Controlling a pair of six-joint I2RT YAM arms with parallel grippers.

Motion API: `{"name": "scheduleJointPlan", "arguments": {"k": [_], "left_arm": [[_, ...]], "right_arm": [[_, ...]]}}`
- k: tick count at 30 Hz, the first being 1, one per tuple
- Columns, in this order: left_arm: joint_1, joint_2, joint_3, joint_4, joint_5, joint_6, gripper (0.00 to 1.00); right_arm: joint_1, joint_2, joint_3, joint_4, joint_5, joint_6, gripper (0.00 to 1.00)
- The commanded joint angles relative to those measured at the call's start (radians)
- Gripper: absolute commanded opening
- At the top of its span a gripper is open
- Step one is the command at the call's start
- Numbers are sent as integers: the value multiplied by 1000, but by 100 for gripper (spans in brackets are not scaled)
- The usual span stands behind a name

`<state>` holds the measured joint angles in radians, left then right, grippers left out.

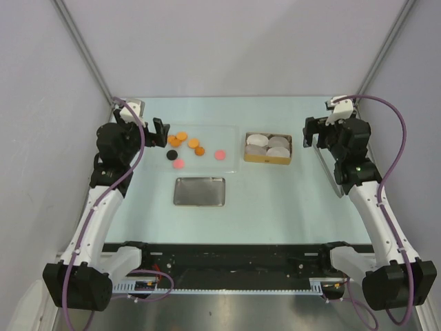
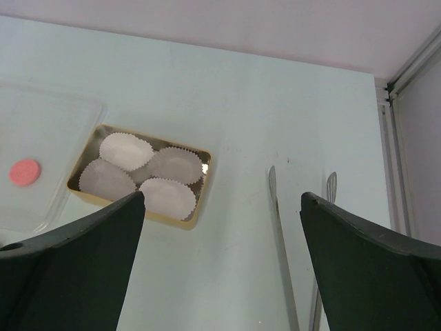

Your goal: Pack the cookies

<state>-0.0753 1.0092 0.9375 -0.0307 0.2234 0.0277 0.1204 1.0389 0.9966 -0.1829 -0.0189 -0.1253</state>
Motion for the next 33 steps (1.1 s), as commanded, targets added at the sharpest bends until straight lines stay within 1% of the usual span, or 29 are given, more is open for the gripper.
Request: {"name": "scheduleJointPlan", "arguments": {"k": [1,14,18,21,24,26,28,30,33], "left_arm": [[5,23,15,64,21,-5,100],[3,49,9,112,33,-8,100],[5,66,17,104,34,-5,100],[5,78,29,89,37,1,100],[3,92,26,86,40,9,100],[3,106,24,78,48,12,100],[3,114,24,72,51,18,99],[5,123,17,72,54,23,100],[5,127,-2,84,54,32,100]], "right_arm": [[-8,13,20,14,19,6,100],[-50,19,28,3,0,21,100],[-57,18,28,-4,-16,15,100],[-59,35,30,-29,19,-8,100],[-71,91,56,-82,100,-17,100],[-105,146,66,-138,91,-14,100],[-113,177,68,-168,68,-14,100],[-157,223,68,-185,57,-22,100],[-180,288,66,-213,37,-49,100]]}}
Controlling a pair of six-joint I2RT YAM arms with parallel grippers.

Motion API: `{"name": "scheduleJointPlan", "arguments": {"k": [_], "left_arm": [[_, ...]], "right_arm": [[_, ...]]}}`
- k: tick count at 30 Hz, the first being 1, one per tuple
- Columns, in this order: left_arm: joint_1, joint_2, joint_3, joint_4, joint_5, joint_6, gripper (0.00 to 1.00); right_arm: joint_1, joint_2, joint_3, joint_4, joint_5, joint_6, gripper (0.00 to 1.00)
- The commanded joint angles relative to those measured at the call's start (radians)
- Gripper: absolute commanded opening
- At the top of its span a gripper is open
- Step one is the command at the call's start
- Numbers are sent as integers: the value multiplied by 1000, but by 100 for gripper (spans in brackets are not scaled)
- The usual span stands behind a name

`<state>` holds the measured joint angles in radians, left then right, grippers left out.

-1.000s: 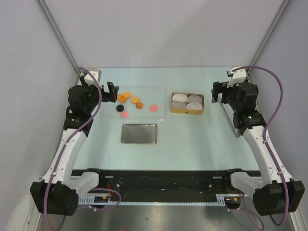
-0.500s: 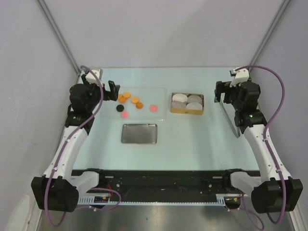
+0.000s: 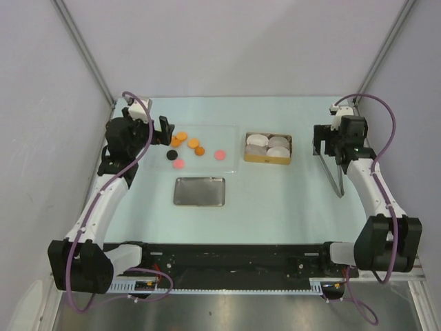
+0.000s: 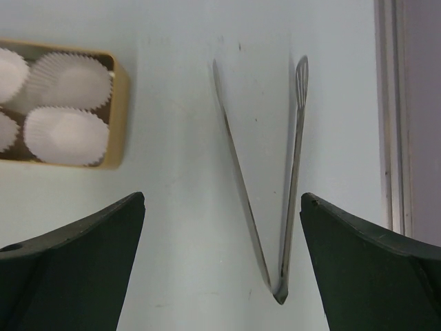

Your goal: Pack the cookies

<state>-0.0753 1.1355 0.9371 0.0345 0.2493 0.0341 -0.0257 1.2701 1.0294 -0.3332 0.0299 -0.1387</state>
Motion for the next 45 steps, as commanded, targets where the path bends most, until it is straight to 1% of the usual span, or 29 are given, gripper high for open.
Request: {"name": "scheduleJointPlan", "arguments": {"k": [1,8,9,13,25,32,37,40,45], "left_arm": [[5,1,-4,25,30,29,100],[3,27,-18,21,56,46,100],[5,29,-21,21,54,50,100],[3,38,-34,30,61,62,100],[5,67,-54,53,68,92,100],[3,75,-64,62,67,105,100],[3,76,-67,64,68,107,100],[3,78,-69,65,68,107,100],[3,79,-67,65,67,107,100]], "right_arm": [[-39,73,35,-73,-12,-51,100],[-91,173,35,-75,-19,-114,100],[-97,190,34,-76,-51,-121,100],[-112,235,34,-86,-47,-162,100],[-163,330,35,-78,-42,-220,100],[-200,379,35,-86,-100,-242,100],[-218,420,35,-69,-113,-256,100],[-230,448,35,-63,-154,-274,100],[-243,483,40,-61,-185,-297,94]]}}
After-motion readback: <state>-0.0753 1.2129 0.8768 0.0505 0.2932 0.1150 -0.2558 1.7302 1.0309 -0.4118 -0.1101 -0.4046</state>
